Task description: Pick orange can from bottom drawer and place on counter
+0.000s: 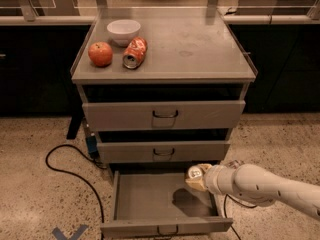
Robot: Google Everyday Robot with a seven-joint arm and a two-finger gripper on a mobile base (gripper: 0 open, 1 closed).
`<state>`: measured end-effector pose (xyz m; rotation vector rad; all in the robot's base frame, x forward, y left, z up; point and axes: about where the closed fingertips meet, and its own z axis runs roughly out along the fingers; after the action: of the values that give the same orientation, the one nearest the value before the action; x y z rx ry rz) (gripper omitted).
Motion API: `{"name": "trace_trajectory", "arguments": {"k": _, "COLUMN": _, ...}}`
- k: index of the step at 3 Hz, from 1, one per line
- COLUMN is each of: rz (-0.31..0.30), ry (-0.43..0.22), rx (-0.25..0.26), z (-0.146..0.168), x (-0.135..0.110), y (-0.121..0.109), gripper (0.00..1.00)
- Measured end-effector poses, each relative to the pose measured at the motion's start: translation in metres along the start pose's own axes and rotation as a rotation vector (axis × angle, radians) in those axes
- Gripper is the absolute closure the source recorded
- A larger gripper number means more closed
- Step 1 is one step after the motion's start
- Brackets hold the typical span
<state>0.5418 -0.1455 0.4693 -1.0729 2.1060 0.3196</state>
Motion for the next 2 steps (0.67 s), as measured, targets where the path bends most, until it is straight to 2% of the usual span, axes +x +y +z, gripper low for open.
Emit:
{"name": "trace_trajectory", "arguments": {"k": 1, "rz": 0.0, "ry": 0.0, "rx": 0.0, "z": 0.0, "x": 0.0, "y": 0.0, "gripper": 1.0}}
{"name": "trace_trajectory", "arguments": {"k": 2, "rz": 0.017, "ry": -0.017, "rx": -0.034, "z": -0.012, "x": -0.012, "y": -0.004, "gripper": 1.0}}
